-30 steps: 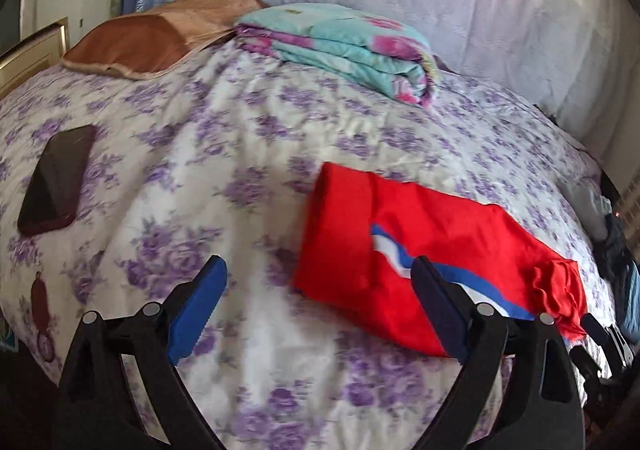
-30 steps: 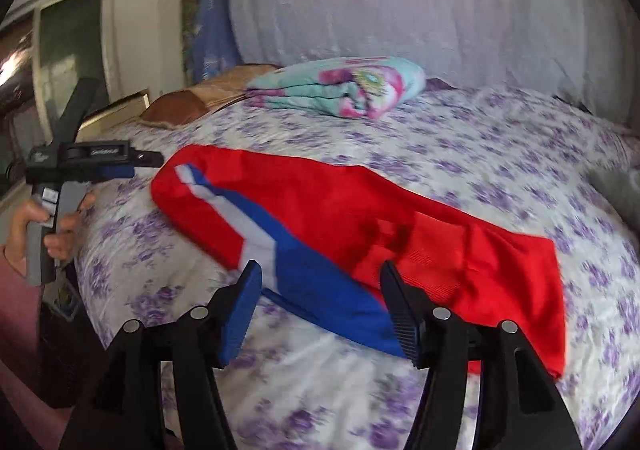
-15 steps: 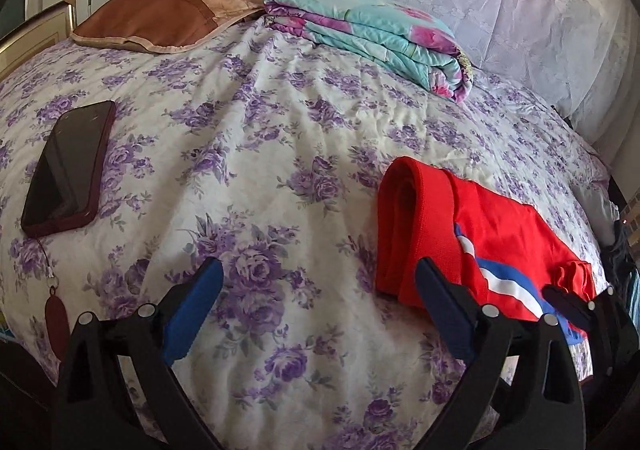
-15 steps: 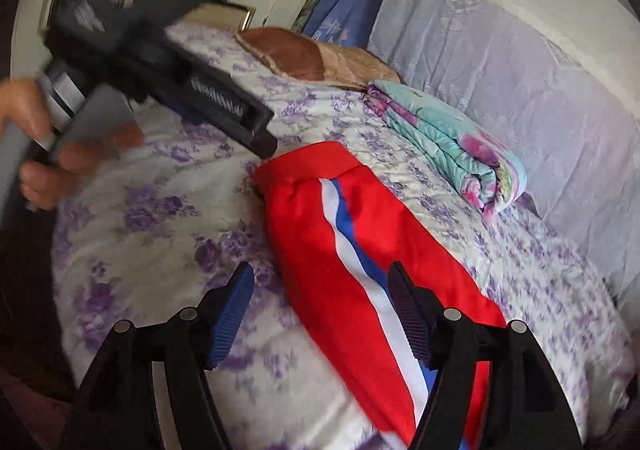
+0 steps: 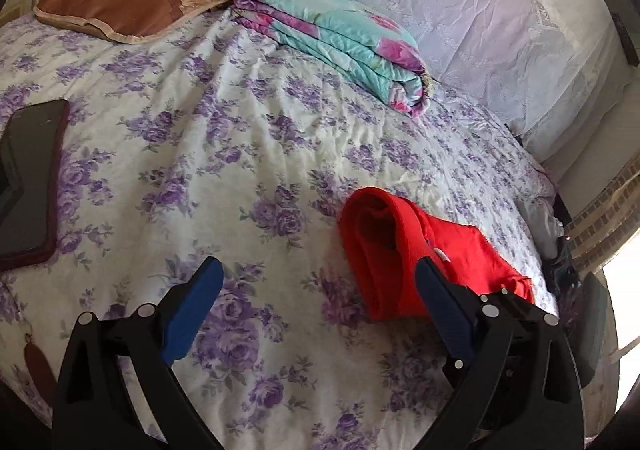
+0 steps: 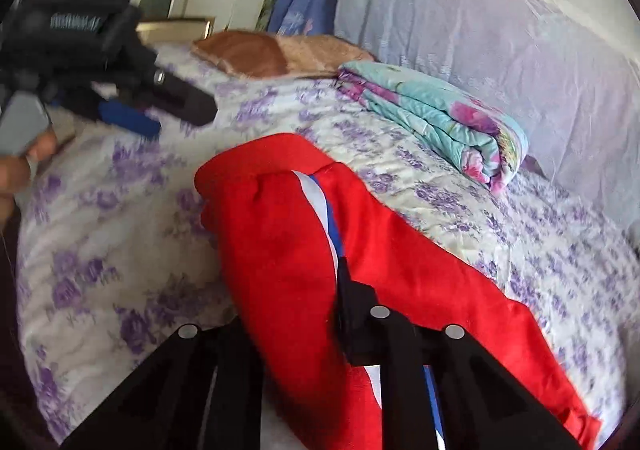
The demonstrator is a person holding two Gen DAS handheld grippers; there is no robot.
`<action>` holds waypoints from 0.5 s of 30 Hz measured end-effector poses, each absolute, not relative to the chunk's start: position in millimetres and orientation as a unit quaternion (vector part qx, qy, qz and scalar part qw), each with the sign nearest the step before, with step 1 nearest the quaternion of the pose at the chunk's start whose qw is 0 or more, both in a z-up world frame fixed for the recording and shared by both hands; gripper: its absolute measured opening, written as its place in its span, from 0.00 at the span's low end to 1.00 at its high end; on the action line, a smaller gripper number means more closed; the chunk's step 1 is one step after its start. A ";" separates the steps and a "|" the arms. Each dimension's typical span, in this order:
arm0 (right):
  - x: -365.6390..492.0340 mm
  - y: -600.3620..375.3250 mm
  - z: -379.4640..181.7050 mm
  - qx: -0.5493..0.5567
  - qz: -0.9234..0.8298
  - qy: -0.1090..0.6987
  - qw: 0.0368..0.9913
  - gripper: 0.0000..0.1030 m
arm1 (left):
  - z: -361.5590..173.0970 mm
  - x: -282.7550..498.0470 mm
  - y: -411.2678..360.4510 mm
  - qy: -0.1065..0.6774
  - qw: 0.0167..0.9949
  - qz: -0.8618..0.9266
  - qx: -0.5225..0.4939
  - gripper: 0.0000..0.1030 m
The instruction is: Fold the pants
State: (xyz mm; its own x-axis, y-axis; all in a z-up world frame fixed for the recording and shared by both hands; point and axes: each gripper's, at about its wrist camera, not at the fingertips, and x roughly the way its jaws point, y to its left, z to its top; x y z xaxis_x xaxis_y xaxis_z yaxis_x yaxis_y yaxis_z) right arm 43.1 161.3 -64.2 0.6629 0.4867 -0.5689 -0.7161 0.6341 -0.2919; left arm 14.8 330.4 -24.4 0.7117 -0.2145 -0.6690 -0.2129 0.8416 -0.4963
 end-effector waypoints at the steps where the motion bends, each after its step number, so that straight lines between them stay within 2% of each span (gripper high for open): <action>1: 46.8 158.2 -62.7 -0.239 0.348 0.231 0.876 0.14 | -25.1 19.2 330.2 0.381 0.875 -0.027 -0.298 0.91; 8: 49.7 153.8 -61.2 -0.213 0.355 0.235 0.879 0.14 | -47.4 50.9 320.1 0.424 0.804 -0.136 -0.394 0.92; 15: 47.5 147.0 -57.2 -0.198 0.357 0.226 0.884 0.14 | -62.6 77.6 304.5 0.448 0.768 -0.176 -0.423 0.93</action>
